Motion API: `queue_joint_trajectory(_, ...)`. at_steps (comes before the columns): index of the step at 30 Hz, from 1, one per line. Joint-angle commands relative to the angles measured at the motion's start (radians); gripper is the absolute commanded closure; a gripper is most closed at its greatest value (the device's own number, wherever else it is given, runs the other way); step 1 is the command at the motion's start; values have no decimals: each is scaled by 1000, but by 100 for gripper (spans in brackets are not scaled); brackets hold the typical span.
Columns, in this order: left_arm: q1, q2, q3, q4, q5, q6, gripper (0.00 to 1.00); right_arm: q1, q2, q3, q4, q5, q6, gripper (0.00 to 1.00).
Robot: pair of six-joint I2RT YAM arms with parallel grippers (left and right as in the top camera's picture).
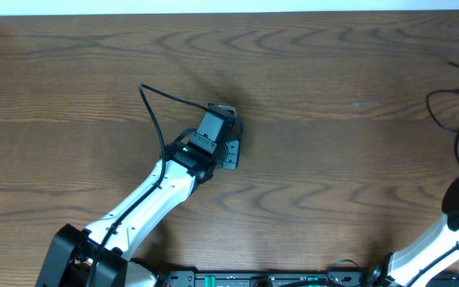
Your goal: Untangle cables
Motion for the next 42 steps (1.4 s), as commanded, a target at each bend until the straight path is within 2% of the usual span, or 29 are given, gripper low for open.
queue_joint_trajectory(1,-10,10,-9,11,14,20,46,-8,91,10,57,36,21,99)
queue_joint_trajectory(3,-12,10,-9,20,54,33,46,-11,128,10,89,55,44,99)
queue_joint_trajectory(4,-16,10,-9,30,98,33,46,-10,164,10,115,160,95,99)
queue_joint_trajectory(6,-21,10,-9,39,128,33,47,-10,193,10,134,244,109,99)
queue_joint_trajectory(12,-61,10,-9,67,130,32,47,-54,246,10,174,397,122,99)
queue_joint_trajectory(22,-119,10,-9,109,130,32,46,-154,303,10,161,364,160,99)
queue_joint_trajectory(33,-121,10,-9,109,131,32,46,-129,391,10,142,270,174,99)
queue_joint_trajectory(34,-121,10,-9,109,131,32,46,-126,399,10,143,261,174,96)
queue_joint_trajectory(35,-121,10,-9,106,131,28,47,-125,404,10,143,233,174,82)
queue_joint_trajectory(37,-121,10,-9,106,131,28,46,-124,414,10,145,148,149,1)
queue_joint_trajectory(42,-121,10,-9,106,130,28,46,-121,414,10,127,27,132,1)
